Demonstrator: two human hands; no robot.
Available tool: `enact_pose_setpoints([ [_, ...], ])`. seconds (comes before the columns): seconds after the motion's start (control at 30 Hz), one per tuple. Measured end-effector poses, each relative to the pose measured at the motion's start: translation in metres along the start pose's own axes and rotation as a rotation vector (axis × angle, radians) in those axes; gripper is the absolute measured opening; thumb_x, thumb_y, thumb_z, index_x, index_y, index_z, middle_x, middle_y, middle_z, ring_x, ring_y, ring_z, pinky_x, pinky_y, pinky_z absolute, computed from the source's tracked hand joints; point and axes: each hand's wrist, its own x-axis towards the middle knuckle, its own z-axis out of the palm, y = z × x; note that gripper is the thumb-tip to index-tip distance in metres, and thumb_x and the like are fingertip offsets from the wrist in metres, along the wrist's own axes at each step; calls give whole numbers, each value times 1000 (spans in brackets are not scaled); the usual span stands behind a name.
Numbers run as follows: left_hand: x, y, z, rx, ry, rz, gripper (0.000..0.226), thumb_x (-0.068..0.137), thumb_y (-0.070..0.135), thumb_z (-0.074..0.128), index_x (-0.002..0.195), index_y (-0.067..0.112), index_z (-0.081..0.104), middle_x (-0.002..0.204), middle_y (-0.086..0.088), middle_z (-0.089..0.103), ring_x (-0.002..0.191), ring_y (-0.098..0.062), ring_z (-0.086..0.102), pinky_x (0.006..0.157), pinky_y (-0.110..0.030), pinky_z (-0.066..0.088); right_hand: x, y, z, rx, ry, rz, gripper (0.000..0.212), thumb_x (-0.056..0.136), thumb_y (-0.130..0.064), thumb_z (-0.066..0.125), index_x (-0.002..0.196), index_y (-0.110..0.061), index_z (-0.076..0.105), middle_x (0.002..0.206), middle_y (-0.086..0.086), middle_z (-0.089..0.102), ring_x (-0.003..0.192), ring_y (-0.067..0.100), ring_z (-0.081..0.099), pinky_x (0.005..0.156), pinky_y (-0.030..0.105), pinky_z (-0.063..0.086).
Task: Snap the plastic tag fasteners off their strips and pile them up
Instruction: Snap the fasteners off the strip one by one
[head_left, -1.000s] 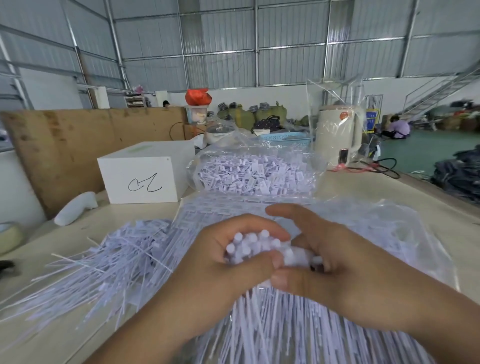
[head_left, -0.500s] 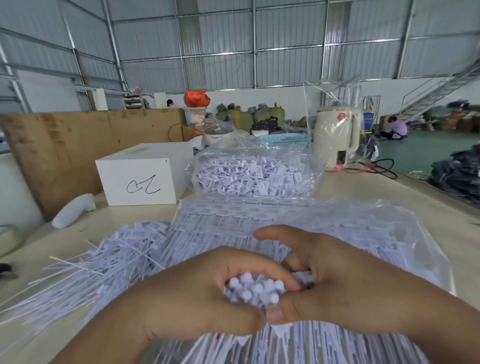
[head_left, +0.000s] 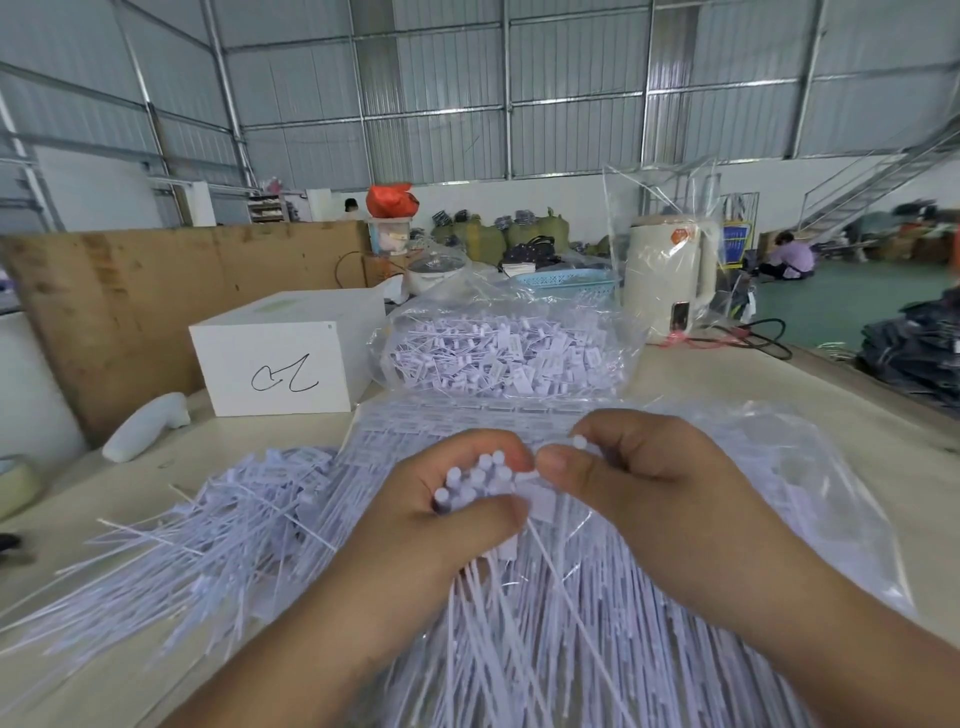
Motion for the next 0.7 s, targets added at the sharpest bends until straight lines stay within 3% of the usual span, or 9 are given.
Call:
enact_pose_setpoints([
  [0.1,-1,0,7,-85,91,-47,17,66,17,70,80,26,71,69,8,60,62,-6,55,58,-19,44,-3,-2,11,-55,105,-38,38,85,-36,66,63,-9,49,43,-8,30,39,8,26,40,17,23],
  [0.27,-3,6,13,-194,149,-96,14,64,12,68,75,22,70,61,4,57,52,-10,54,52,-23,44,-6,0,18,-217,257,-110,36,87,-36,64,61,-19,46,44,-10,43,36,10,33,39,18,28],
  [0.33,-5,11,12,-259,168,-134,15,62,12,69,72,22,71,57,5,56,45,-8,52,44,-21,43,-2,2,8,-267,350,-115,34,90,-35,62,65,-17,47,43,-11,45,33,9,35,34,17,27],
  [0.4,-5,12,10,-189,147,-104,15,62,16,70,74,24,73,63,7,63,51,-7,58,46,-18,45,4,4,-6,-219,391,-89,39,86,-42,63,67,-11,50,42,-6,39,36,9,34,36,17,27],
  [0.47,-4,10,8,-77,135,-42,18,61,22,73,79,27,73,76,7,69,67,-7,64,57,-17,49,3,2,-16,-44,248,-67,34,77,-50,64,77,-17,57,45,-9,40,39,6,31,39,16,27],
  [0.53,-3,7,8,-7,58,-1,23,60,29,74,82,25,72,81,2,69,76,-9,64,66,-18,48,0,-2,-16,58,-29,-57,27,74,-52,67,95,-37,57,49,-13,47,43,10,36,41,21,30],
  [0.6,-3,5,7,-13,-58,5,28,62,32,72,87,21,72,86,-6,70,82,-14,65,71,-18,49,-3,-1,-12,11,-228,-66,41,76,-55,69,111,-50,48,54,-15,51,44,3,41,43,15,31],
  [0.7,-3,4,4,-39,-146,4,30,67,28,73,96,19,73,93,-8,72,90,-17,67,77,-22,52,-2,0,-10,-43,-271,-18,54,70,-57,64,118,-48,43,60,-18,56,48,-1,47,47,10,34],
])
